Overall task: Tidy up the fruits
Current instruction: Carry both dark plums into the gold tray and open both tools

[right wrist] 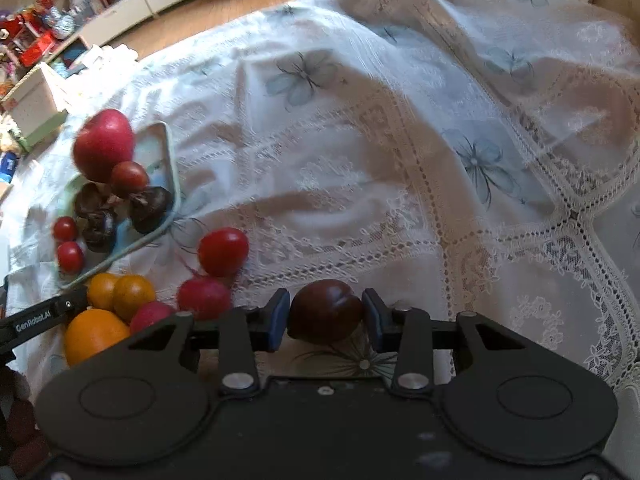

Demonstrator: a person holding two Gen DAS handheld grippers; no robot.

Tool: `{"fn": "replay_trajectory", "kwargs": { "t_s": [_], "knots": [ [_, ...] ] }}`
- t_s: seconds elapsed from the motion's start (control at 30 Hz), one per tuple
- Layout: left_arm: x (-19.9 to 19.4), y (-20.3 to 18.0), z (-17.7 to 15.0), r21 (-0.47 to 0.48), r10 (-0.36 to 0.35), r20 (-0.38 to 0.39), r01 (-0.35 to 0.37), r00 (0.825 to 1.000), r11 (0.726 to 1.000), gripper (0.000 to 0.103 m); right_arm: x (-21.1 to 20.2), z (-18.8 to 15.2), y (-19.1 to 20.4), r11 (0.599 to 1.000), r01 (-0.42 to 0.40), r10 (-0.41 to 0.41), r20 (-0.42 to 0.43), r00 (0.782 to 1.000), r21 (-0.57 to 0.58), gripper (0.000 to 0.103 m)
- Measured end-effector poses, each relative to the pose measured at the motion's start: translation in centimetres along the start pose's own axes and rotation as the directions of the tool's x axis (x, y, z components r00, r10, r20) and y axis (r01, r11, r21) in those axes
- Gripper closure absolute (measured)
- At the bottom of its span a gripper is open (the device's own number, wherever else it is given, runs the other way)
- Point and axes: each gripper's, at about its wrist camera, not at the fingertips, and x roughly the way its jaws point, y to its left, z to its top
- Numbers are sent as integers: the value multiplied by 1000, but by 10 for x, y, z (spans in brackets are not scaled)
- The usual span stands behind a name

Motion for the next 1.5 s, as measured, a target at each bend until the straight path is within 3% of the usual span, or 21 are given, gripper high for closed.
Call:
{"fn": "replay_trajectory", "kwargs": {
  "t_s": [0.27,0.47,0.63,0.77,0.83,0.97,1.2,1.5],
  "knots": [
    [-83,5,-10,51,-24,79,20,997,998,55,-62,-21,11,992,-113,121,135,983,-64,62],
    [-138,7,-57,155,-12,134,-9,991,988,55,-113,-66,23,970,-229,240,173,955,-81,62],
    [-141,17,-100,147,-32,71,21,997,989,55,-130,-112,38,965,-215,239,168,956,-147,62],
    [-141,20,-127,134,-10,50,3,999,991,55,-123,-144,42,964,-215,233,105,967,-159,65],
    [-142,21,-136,135,1,46,-7,999,991,55,-118,-154,46,966,-191,209,88,974,-171,81],
    [-141,26,-147,114,27,52,-33,998,993,55,-113,-170,61,963,-148,169,80,982,-224,81],
    [-136,29,-154,109,59,48,-64,997,992,55,-108,-171,59,964,-162,177,53,983,-210,81],
    [-138,29,-157,116,84,62,-90,995,989,51,-104,-180,64,964,-155,167,39,985,-218,70]
  ]
}}
